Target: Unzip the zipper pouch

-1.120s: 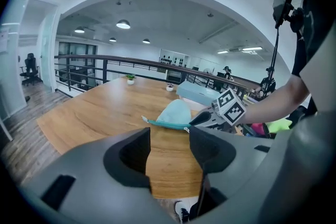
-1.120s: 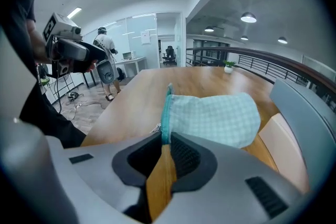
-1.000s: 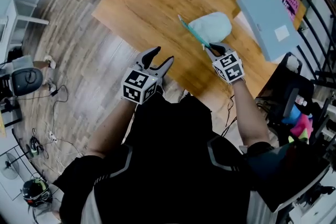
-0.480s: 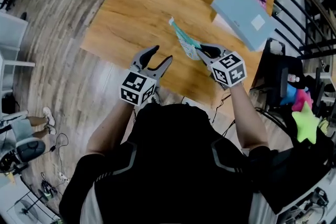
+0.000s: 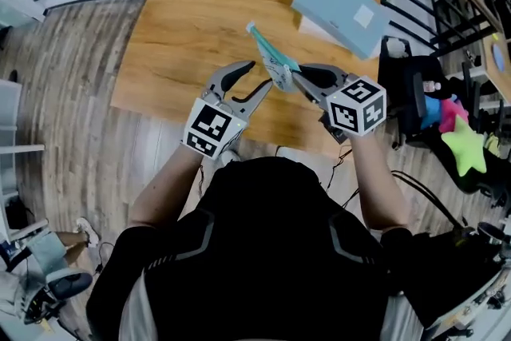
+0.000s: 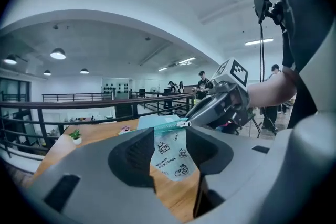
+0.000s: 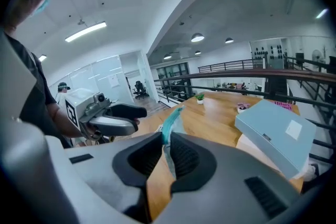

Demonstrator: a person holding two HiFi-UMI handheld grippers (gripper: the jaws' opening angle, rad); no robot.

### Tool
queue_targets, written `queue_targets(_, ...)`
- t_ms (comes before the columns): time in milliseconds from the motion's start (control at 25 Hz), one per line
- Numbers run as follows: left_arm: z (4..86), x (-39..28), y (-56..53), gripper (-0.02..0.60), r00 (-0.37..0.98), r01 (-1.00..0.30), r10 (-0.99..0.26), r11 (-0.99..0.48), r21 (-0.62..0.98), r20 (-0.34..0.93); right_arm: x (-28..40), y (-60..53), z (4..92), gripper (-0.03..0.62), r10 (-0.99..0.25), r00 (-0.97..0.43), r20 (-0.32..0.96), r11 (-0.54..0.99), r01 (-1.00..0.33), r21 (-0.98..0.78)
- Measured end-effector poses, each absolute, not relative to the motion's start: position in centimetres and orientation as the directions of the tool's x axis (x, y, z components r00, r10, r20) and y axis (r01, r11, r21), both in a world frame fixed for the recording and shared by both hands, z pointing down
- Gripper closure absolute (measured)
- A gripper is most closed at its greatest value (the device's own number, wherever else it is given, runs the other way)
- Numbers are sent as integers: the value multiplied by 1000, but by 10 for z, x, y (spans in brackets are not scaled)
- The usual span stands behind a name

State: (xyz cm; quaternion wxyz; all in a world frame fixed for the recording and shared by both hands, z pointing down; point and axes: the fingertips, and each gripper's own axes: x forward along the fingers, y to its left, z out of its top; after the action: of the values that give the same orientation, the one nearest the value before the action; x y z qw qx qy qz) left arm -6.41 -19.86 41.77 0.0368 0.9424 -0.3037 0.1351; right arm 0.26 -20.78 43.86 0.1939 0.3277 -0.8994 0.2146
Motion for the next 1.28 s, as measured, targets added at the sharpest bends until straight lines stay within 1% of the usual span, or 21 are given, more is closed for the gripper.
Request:
queue_targets(200,401,-37,-191,383,844,-463,-471,-881,-96,258,8,-199,415,539,-544,-701,462,652,-699,-293)
queue_targets(360,393,-18,-183,388,872,-379,-416,-907,-183,258,17,-196,408,539,-565,-673,477,621,-728,-292)
queue_targets(680,385,8,-179,388,872,-312,-401,-898,-311,281,28,-188,396,539,-564,-682,465,601,-725,-335)
queue_targets(800,387,13,-182,410,851,-318,-429,-880,-352,304,29,-188,394,539,-555,-689,466,611,-718,-334)
queue_targets(920,383,12,-185,448,868,-347,-415,-900,-264,273,31,-188,397,539,-549,-690,472,614,-716,-332)
queue_targets(1040,380,7,-192,489,862,-405,-440,-897,-177,252,34,-188,397,539,-539,-699,471,620,-707,-340)
queue_targets(1280,380,4,-192,502,873,-420,-427,-904,-81,238,32,-187,396,539,-512,-724,462,649,-678,-345)
